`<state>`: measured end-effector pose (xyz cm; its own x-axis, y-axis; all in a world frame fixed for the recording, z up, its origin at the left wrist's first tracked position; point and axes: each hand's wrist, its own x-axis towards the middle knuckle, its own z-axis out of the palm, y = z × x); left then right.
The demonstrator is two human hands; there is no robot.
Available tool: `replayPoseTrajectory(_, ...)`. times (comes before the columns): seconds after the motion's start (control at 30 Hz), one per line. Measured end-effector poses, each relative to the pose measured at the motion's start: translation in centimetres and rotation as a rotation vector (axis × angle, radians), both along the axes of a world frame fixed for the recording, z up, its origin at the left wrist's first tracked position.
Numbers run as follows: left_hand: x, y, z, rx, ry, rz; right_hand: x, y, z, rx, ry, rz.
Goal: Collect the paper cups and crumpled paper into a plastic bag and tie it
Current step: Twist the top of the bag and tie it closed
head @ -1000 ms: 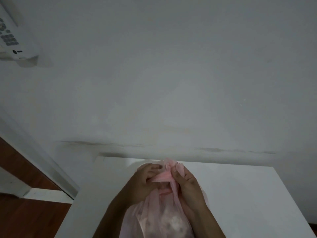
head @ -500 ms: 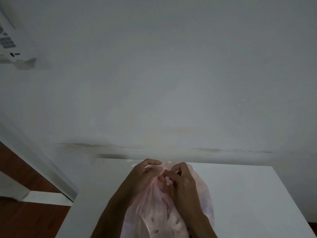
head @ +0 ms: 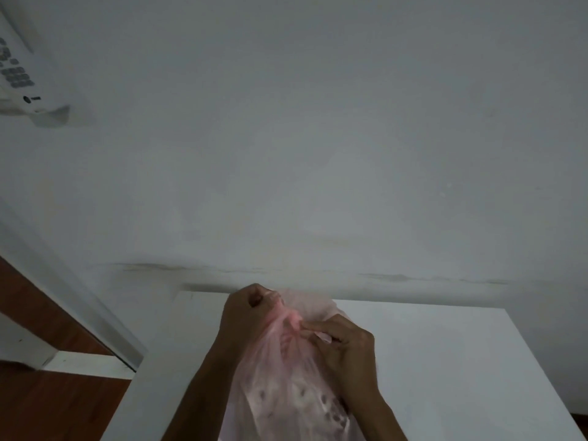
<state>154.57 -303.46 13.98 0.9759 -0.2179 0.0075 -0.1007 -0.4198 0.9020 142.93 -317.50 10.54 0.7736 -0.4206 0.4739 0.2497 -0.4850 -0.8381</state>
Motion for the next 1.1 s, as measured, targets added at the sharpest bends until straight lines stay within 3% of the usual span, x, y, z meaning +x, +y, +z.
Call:
replayPoseTrajectory(0.27, 2.7, 1.5, -1.5, 0.03, 0.07, 0.255, -2.5, -4.1, -0.3, -0.042, 0.208, 0.106)
replayPoseTrajectory(0.43, 2.1, 1.4, -1.8, 0.083, 0.026, 0.233, -3.1, -4.8, -0.2, 0.129, 0.273, 0.15)
replayPoseTrajectory(0.53, 1.5, 1.8, -0.7, 0.015, -0.044, 0.016, -2.5, -4.6, 0.0, 0.359, 0.259, 0.066)
replayPoseTrajectory(0.63, -0.1, 1.1, 1.4, -0.171, -0.1, -0.177, -1.7, -3.1, 1.1, 0.604, 0.185, 0.103)
replayPoseTrajectory(0.7, -1.5, 0.2, 2.3, -0.354, -0.055, -0.209, -0.9, -1.7, 2.1, 0.929, 0.154, 0.186)
replayPoseTrajectory(0.87, -1.4, -0.4, 2.9, -0.884, 0.371, -0.182, 0.2, -0.2, 2.4, 1.307, 0.076, 0.209)
replayPoseTrajectory(0.97, 0.6, -0.1, 0.7, -0.855, 0.448, 0.006, 0.3, 0.4, 1.8, 1.293, 0.112, 0.115)
replayPoseTrajectory(1.1, 2.9, -0.2, -1.1, -0.789, 0.445, 0.169, -0.1, 0.7, 1.7, 1.094, 0.215, 0.073)
